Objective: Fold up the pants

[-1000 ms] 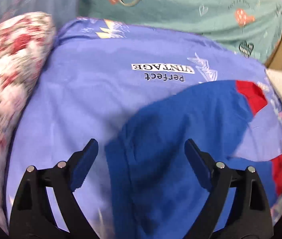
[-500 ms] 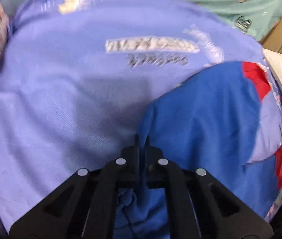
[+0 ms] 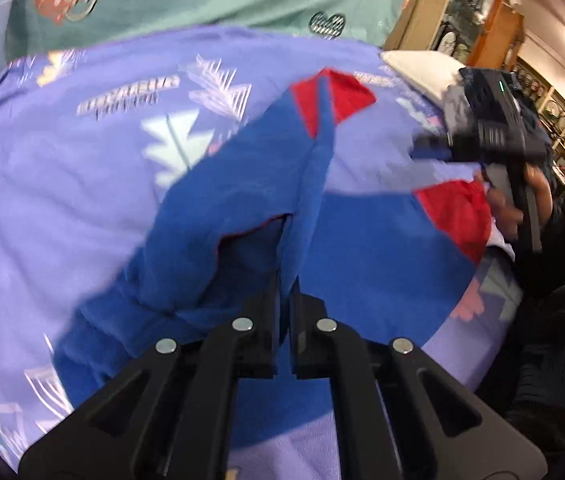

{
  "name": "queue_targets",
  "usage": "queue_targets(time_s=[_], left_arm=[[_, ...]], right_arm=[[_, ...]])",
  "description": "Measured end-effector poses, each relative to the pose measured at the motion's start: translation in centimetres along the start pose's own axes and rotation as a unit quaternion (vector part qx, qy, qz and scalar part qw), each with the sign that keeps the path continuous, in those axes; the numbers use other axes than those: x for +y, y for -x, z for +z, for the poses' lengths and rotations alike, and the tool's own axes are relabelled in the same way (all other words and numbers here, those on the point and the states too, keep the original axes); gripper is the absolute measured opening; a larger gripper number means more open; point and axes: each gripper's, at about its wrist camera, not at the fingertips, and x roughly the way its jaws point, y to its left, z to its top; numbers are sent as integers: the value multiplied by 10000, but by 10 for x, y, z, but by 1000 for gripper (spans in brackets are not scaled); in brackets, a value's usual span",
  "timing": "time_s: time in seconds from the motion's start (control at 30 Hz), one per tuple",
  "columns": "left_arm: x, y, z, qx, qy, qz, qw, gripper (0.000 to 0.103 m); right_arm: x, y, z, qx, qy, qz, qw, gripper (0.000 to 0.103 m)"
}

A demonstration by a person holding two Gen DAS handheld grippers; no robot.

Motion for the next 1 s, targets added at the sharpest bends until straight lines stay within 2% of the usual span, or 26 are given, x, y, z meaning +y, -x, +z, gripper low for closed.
queue_targets(time_s=[0.07, 0.13, 0.2, 0.23, 0.27, 0.3, 0.33, 0.4, 0.5, 0.63, 0.67, 0.8, 0.87, 0.97, 1.0], left_arm=[[10, 3, -12, -29, 298, -28, 9995, 3], [14, 2, -13, -82, 394, 30, 9992, 3], [16, 3, -12, -121, 419, 80, 9990, 3], [16, 3, -12, -97, 420, 101, 9990, 5], [15, 4, -14, -51, 433, 124, 9990, 9], [16, 6, -18, 26, 519, 183, 9985, 19], [17, 10, -23, 88, 638, 225, 9977, 46], [20, 24, -37, 37, 969, 261, 9949, 82], [27, 35, -63, 29, 1711, -160, 9851, 83], [37, 32, -82, -160, 2624, -349, 9642, 81], [41, 30, -83, -230, 2773, -383, 9597, 81], [50, 5, -78, -282, 3578, -784, 9301, 81], [49, -9, -69, -231, 3749, -840, 9230, 81], [52, -21, -57, -344, 4012, -684, 9128, 81], [56, -23, -54, -432, 4171, -698, 9051, 81]], right_arm=[[0, -27, 12, 163, -225, 236, 9993, 86], [1, -50, 24, 305, -361, 394, 9981, 86], [9, -72, 37, 362, -269, 274, 9986, 82], [12, -78, 42, 327, -255, 147, 9990, 61], [17, -86, 45, 395, -211, 166, 9989, 22], [22, -90, 43, 472, -195, 185, 9985, 11], [25, -90, 40, 480, -137, 121, 9987, 11], [36, -82, 31, 340, 251, -139, 9990, 11], [38, -71, 17, 297, 406, -88, 9987, 11], [37, -69, 13, 231, 440, 22, 9988, 11], [36, -69, 13, 226, 453, 22, 9987, 11], [34, -67, 10, 214, 489, 50, 9986, 9], [32, -66, 11, 194, 505, 72, 9985, 8], [32, -63, 11, 144, 541, 93, 9984, 8], [33, -62, 10, 128, 570, 99, 9982, 8]])
